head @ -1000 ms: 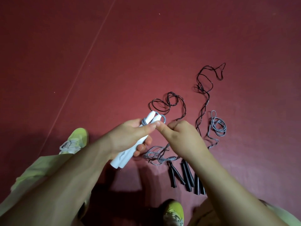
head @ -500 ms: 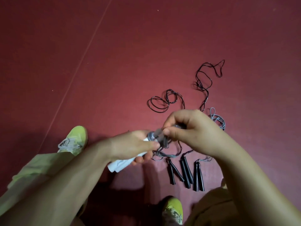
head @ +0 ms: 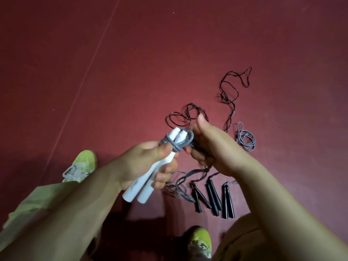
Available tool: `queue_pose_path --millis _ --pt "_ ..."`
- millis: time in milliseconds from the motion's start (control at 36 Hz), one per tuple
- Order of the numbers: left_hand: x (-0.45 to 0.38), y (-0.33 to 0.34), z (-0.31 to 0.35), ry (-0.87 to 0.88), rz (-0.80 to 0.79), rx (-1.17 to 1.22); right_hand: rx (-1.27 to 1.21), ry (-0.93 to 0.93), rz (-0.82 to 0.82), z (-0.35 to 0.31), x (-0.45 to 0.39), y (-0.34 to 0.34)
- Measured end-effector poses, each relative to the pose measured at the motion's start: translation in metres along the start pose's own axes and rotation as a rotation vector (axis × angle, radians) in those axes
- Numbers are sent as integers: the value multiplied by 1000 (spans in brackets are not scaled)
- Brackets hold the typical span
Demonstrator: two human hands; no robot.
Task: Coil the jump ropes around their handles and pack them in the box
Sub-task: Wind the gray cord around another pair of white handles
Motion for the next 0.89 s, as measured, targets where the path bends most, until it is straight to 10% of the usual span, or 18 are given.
queue_pose_path --millis 250,889 --pt "-1 -21 6 -18 209 -110 417 -40 272 0 1 -9" --pt "-6 -34 19 119 371 -415 82 113 293 30 -4 -14"
Point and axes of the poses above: each hand's wrist, its own x-axis away from the middle knuckle, its own y-axis out of the palm, z = x × y, the point moved 10 cm from there along -x, towards the middle knuckle, and after that the axes turned 1 degree about -z, right-handed, at the moved point
